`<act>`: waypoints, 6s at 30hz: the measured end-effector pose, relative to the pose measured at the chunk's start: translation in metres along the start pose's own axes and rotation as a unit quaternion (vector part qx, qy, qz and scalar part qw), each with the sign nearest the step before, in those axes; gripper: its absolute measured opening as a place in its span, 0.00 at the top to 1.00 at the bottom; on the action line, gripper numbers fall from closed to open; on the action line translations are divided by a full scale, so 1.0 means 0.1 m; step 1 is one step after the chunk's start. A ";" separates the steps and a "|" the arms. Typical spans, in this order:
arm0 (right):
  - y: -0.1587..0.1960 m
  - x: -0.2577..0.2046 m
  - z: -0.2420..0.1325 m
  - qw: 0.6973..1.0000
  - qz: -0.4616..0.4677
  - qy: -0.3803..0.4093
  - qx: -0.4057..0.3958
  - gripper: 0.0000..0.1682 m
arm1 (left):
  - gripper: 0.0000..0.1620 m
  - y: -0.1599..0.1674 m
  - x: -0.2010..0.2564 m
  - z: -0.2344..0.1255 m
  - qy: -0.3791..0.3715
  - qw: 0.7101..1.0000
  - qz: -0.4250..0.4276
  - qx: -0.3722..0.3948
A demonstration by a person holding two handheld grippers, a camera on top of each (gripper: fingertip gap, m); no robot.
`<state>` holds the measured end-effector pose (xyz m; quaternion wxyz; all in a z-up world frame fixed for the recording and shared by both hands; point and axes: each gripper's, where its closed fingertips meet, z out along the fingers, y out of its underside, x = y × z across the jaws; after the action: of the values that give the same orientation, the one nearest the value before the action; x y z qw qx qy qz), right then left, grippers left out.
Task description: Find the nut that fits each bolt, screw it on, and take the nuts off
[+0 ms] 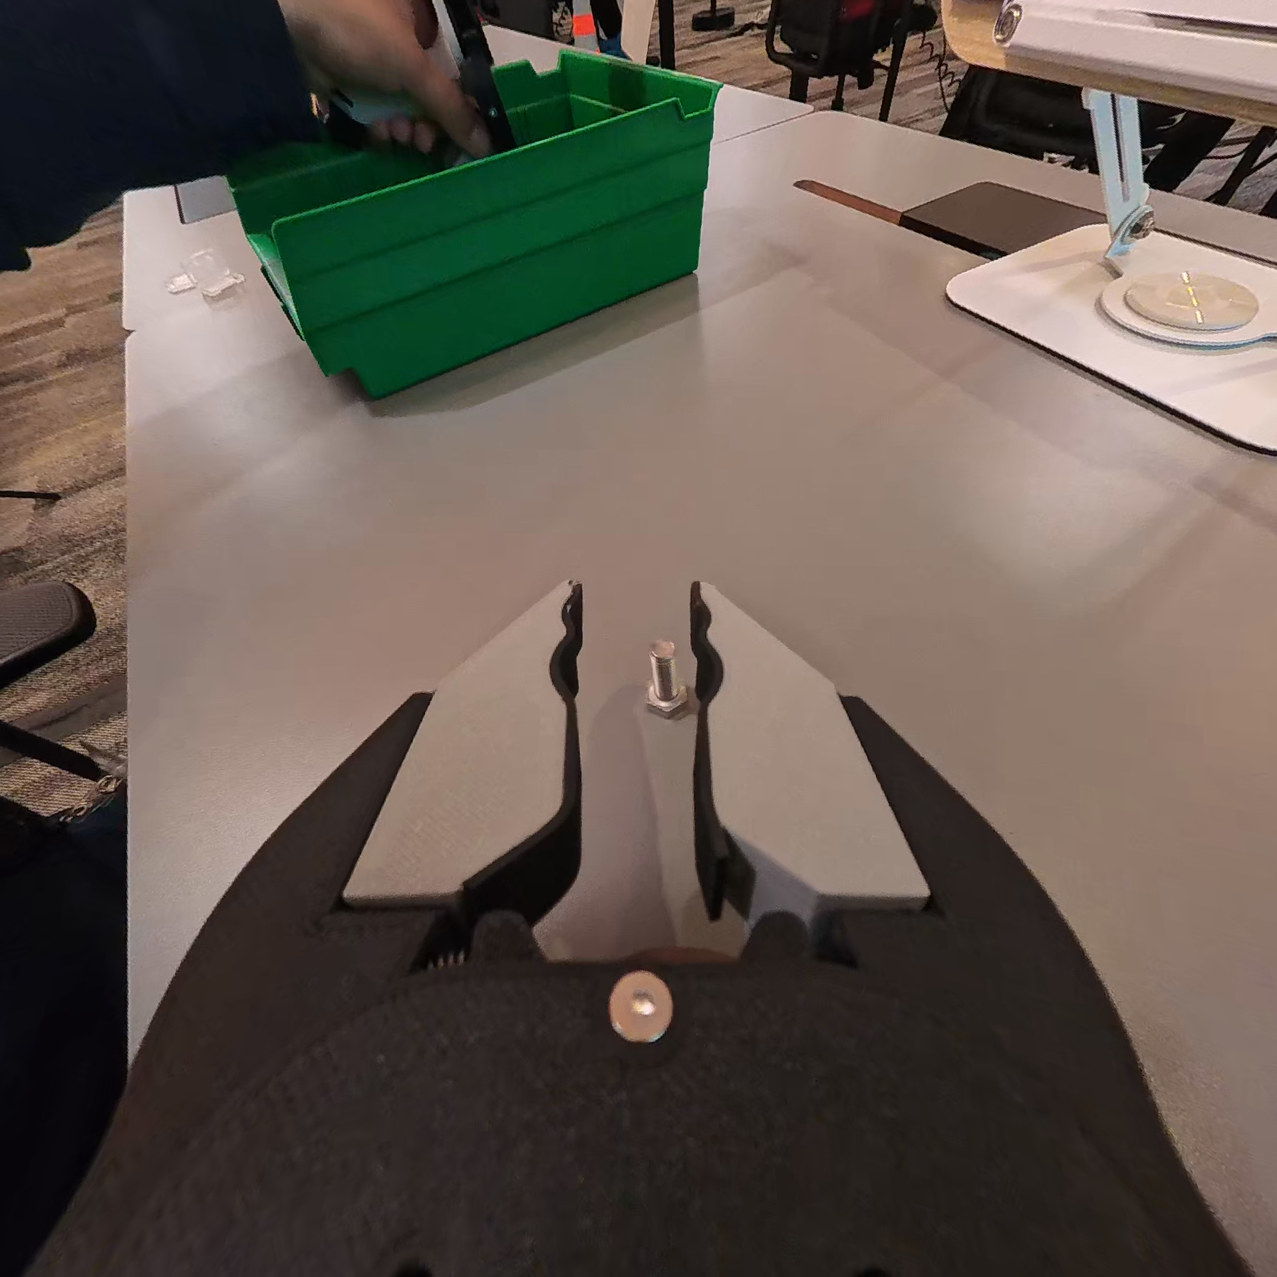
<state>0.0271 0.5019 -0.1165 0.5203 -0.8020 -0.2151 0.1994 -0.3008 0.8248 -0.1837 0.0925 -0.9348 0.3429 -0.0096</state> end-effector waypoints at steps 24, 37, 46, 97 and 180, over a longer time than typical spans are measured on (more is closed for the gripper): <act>-0.32 0.20 -0.33 0.996 -0.006 0.039 0.086 0.84 | 0.98 0.36 4.16 -1.08 0.263 0.805 0.451 0.283; 0.03 0.21 -0.14 0.999 0.024 0.019 -0.008 0.83 | 0.89 0.54 4.88 -0.33 0.203 0.802 0.509 0.236; 0.37 0.11 0.25 0.993 -0.005 0.011 -0.114 0.92 | 0.83 0.62 4.34 -0.62 0.196 0.829 0.439 0.286; -0.26 -0.38 0.25 0.997 0.019 -0.070 0.011 0.96 | 0.89 0.48 4.31 -0.84 0.371 0.787 0.303 0.390; -0.33 -0.40 0.07 0.968 -0.161 -0.083 -0.172 0.91 | 0.96 0.45 4.32 -0.86 0.311 0.743 0.389 0.448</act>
<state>-0.0147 0.4973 -0.0854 0.3802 -0.8149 -0.4150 0.1387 -0.0061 0.4990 -0.1269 0.3851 -0.5164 0.6423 -0.4154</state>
